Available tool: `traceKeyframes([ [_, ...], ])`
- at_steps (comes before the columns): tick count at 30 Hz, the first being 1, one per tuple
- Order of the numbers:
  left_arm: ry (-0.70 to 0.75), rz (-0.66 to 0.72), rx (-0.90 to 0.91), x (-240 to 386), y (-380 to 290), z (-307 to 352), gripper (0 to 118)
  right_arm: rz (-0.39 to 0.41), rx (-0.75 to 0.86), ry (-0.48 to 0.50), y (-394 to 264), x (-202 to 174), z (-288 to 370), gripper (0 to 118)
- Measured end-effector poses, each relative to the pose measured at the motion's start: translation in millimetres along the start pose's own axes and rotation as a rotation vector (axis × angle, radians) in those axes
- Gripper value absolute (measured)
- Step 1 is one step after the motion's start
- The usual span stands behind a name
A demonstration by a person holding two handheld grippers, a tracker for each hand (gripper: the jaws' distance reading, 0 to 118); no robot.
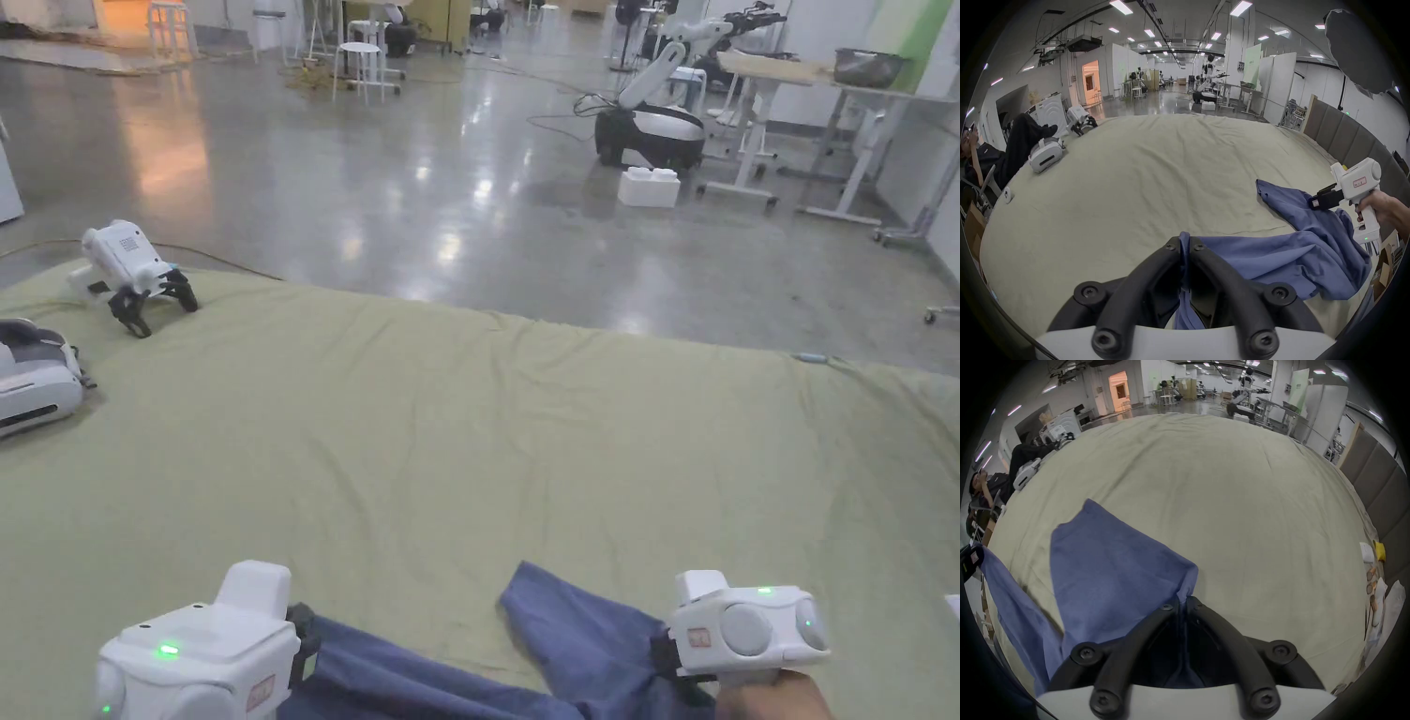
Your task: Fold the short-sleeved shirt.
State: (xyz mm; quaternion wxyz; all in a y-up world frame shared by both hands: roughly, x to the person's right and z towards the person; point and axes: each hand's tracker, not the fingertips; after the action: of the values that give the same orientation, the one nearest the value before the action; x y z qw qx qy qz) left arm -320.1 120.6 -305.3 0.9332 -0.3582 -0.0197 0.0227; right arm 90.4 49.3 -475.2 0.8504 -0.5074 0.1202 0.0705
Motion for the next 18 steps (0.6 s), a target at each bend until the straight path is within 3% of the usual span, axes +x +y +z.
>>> traceKeyframes([
  [3,0.015,0.000,0.032,-6.2,8.5,8.4,1,0.080,0.087,-0.057,-4.5,-6.7,27.6,3],
  [8,0.047,-0.018,0.159,-16.0,39.0,48.8,0,0.016,0.325,-0.133,-8.1,9.0,116.4,3],
  [18,0.092,-0.007,0.403,-47.7,120.3,151.1,0,-0.085,0.646,-0.290,-0.5,63.0,304.0,3],
])
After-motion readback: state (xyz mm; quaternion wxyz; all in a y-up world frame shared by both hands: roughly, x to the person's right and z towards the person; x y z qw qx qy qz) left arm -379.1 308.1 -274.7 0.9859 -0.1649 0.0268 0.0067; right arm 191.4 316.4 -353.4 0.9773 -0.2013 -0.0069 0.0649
